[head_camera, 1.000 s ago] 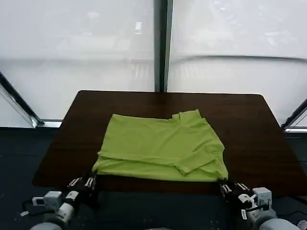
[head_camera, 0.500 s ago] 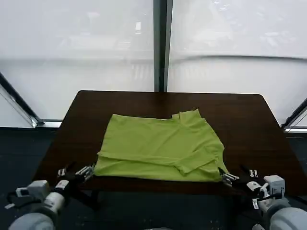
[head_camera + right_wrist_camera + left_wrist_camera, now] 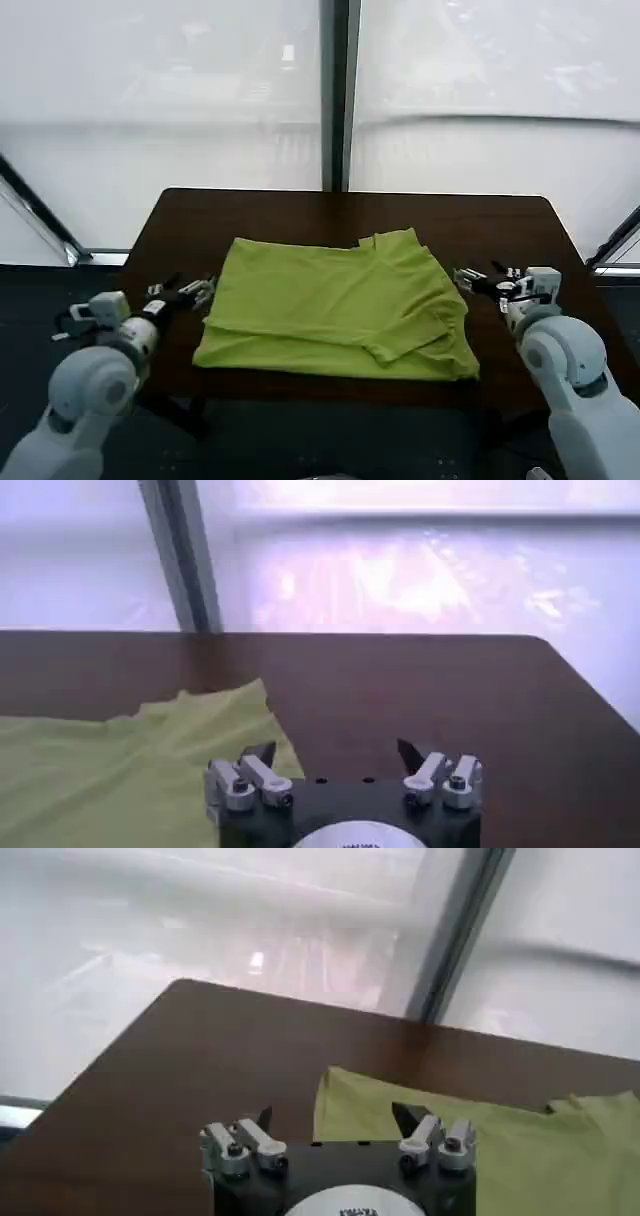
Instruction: Fold and organize the clothes.
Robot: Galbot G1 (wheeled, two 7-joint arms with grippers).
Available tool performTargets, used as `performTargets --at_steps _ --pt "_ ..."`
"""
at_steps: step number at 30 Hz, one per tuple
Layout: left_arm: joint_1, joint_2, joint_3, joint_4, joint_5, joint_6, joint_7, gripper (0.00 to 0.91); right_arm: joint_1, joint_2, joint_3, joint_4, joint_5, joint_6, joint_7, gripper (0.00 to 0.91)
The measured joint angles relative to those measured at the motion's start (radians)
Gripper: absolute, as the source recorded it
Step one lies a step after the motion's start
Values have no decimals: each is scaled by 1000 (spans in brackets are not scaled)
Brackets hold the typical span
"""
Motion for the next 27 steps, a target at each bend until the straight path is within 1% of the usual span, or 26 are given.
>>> performTargets --at_steps 4,12,18,26,27 --pt "-103 4 72 104 -22 20 -4 878 82 19 -65 -91 2 0 5 878" --pt "-266 7 182 280 -48 47 -5 878 158 48 -142 -209 0 1 -13 878" --pt "-329 7 220 344 -47 49 5 878 165 59 -153 -249 -3 1 -30 878" --pt "-377 -5 252 390 -26 38 30 878 169 64 -157 -255 -4 1 -35 878" --pt "-384 -7 256 396 -24 38 30 878 168 64 -157 -255 -4 1 -35 829"
